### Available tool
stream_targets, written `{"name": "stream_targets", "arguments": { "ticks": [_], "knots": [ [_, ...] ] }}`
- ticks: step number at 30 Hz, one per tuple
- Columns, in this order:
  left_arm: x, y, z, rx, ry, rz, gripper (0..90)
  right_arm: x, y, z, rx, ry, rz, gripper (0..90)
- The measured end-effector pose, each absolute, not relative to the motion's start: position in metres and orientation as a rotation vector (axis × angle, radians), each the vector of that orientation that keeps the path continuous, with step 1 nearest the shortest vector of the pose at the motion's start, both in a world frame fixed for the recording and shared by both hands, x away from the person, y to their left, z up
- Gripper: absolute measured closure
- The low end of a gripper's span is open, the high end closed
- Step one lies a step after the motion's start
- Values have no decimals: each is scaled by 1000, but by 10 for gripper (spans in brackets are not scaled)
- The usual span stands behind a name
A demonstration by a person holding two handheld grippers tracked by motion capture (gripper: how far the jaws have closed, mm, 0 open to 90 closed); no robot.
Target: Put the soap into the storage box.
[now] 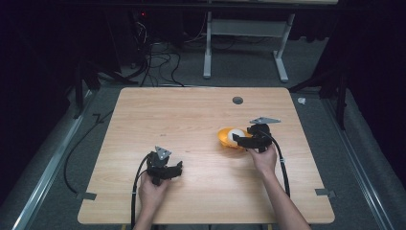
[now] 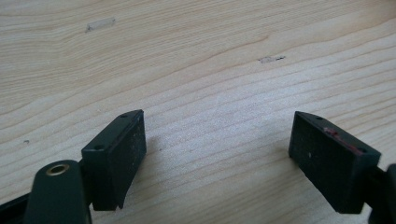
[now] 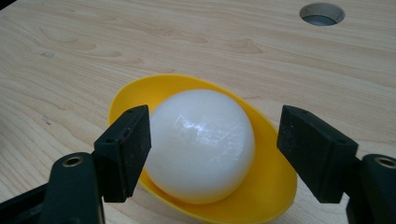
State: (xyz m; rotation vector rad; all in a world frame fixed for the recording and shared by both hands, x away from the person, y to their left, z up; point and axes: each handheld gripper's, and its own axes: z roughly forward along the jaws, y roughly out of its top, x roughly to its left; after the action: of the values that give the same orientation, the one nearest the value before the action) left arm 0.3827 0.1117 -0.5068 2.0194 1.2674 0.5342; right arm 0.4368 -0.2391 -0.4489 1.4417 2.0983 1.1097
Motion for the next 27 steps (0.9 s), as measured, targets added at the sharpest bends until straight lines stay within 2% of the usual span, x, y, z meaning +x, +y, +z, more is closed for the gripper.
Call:
{"name": "stream_targets", "arguments": {
  "ticks": [27],
  "knots": [
    [383,112,-507,2020,1267,534,194,425,-255,-437,1449,2047,1127,288]
  ]
}}
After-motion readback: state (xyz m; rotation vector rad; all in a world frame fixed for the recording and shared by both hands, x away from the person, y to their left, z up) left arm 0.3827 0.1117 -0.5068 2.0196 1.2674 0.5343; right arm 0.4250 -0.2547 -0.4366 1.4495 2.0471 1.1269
